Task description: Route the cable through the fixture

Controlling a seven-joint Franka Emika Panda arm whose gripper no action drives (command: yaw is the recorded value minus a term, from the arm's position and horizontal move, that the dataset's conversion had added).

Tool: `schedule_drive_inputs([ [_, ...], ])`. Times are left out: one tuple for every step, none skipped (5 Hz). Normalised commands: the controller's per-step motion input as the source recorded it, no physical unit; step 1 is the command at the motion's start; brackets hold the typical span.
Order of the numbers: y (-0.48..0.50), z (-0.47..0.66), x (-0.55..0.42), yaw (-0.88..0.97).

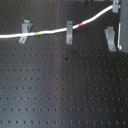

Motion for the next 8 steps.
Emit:
schedule_drive_inputs([
  [0.267,0.03,0.380,0.48],
  [-0.453,-0.07,-0.009,-0.35],
  [-0.300,0.00,-0.109,-0.71],
  [-0.240,0.08,-0.056,-0.65],
  [-0.239,0.28,-0.159,-0.55],
  [0.073,0.31,-0.215,0.07],
  [0.167,0.29,-0.268,0.52],
  [0.128,0.25,-0.257,0.64],
])
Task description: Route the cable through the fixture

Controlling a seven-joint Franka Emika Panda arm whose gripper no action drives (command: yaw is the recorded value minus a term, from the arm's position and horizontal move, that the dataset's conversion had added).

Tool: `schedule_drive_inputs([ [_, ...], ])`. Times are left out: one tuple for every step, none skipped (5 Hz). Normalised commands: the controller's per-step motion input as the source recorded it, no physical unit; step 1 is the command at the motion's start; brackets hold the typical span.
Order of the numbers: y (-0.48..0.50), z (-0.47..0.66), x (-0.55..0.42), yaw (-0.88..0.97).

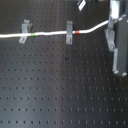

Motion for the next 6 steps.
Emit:
schedule_drive_inputs([
  [0.080,0.26,-0.240,0.74],
  [0.092,0.20,-0.262,0.74],
  [-0.212,0.03,-0.282,0.00],
  [-0.265,0.01,-0.241,0.00],
  [-0.205,0.05,-0.164,0.20],
  [-0.088,0.04,-0.156,0.36],
])
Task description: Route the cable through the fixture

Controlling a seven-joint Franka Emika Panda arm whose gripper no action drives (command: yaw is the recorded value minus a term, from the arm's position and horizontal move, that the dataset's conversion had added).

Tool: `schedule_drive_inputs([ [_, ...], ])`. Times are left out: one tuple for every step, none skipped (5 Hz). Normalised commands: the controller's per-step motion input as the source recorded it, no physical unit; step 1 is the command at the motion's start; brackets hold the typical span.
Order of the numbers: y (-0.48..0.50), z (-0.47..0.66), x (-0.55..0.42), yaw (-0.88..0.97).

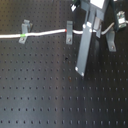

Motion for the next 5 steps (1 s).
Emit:
schedule_drive_inputs([
  [0.010,0.09,-0.013,0.70],
  [0.002,0.14,0.002,0.92],
  [0.002,0.16,0.002,1.00],
  [0.007,0.08,-0.005,0.96],
  [-0.031,0.00,-0.101,0.85],
])
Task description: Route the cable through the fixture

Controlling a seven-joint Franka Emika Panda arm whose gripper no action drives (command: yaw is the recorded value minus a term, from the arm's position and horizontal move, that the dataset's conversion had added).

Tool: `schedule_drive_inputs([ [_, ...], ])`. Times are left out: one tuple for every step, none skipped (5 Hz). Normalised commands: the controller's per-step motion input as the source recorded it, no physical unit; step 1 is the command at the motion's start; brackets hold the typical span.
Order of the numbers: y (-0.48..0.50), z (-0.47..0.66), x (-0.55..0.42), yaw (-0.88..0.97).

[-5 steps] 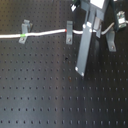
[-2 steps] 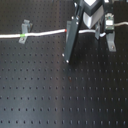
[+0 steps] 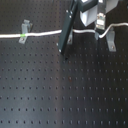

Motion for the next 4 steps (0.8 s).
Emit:
schedule_drive_inputs([
  [-0.087,-0.05,-0.139,0.21],
  [-0.331,-0.26,-0.339,-0.15],
  [-0.243,-0.43,-0.414,0.00],
  [-0.218,-0.46,-0.344,0.00],
])
